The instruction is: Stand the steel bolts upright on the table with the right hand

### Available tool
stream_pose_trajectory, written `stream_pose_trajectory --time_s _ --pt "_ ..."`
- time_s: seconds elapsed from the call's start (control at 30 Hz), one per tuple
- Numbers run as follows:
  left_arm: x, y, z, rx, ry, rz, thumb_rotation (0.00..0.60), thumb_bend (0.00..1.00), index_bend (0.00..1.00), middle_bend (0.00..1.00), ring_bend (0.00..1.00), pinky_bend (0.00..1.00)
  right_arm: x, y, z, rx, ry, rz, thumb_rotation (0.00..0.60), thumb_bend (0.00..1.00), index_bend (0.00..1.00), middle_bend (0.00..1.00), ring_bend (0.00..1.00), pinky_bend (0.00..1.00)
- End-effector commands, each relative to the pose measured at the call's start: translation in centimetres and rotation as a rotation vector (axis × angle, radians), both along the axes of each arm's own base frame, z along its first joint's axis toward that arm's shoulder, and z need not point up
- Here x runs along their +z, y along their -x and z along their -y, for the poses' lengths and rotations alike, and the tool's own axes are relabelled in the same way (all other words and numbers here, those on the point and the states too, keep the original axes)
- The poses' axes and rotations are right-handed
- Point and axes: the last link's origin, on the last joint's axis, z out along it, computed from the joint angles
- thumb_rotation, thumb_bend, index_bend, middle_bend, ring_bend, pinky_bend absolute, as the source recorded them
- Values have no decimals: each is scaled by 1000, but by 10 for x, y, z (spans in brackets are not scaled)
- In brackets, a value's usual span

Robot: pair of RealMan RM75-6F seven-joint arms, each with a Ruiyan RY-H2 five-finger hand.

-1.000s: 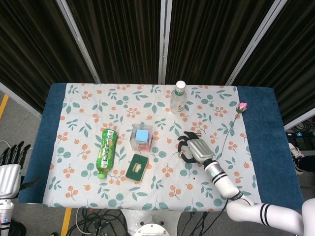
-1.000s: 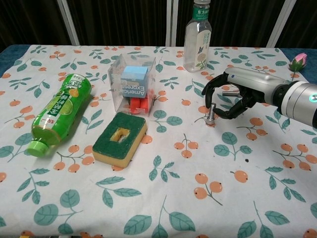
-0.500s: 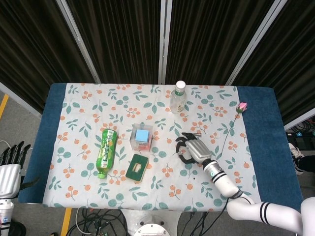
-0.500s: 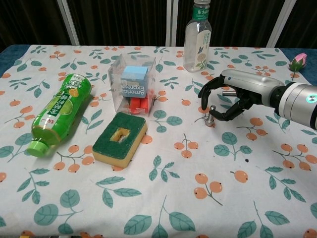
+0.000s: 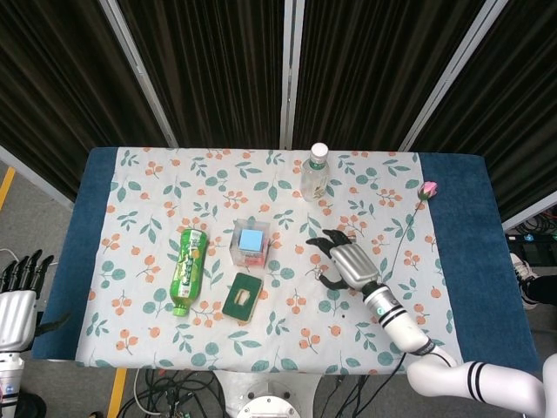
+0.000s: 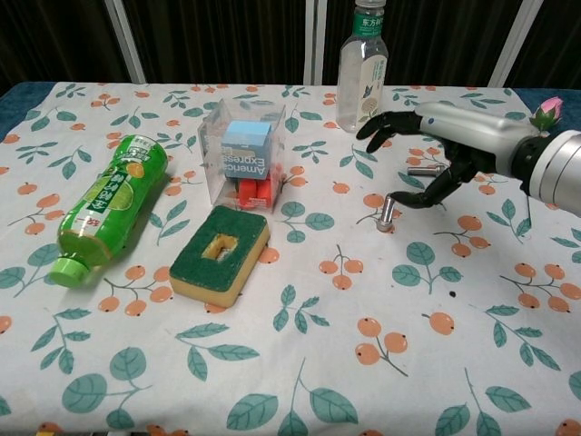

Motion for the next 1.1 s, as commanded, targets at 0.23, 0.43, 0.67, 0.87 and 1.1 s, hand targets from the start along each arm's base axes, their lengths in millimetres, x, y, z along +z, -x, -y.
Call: stream_pose_trajectory --time_s 0.23,0.43,0.67,0.87,1.1 --pt "1 -1 1 -5 -4 0 600 60 98 0 0 0 28 11 36 -37 141 -178 600 278 332 217 0 0" --pt "0 -1 2 -3 -4 -1 600 60 98 0 0 0 11 14 50 -57 163 -330 600 280 365 218 0 0" --pt "1 -1 4 1 -4 1 600 60 98 0 0 0 -11 16 64 -70 186 -454 600 280 374 218 0 0" --pt "0 0 4 8 -3 3 600 60 97 0 0 0 -26 15 69 -78 177 -489 600 280 403 219 0 0" --pt "0 2 5 13 -4 5 600 60 98 0 0 0 -35 14 73 -72 181 -524 600 280 458 232 0 0"
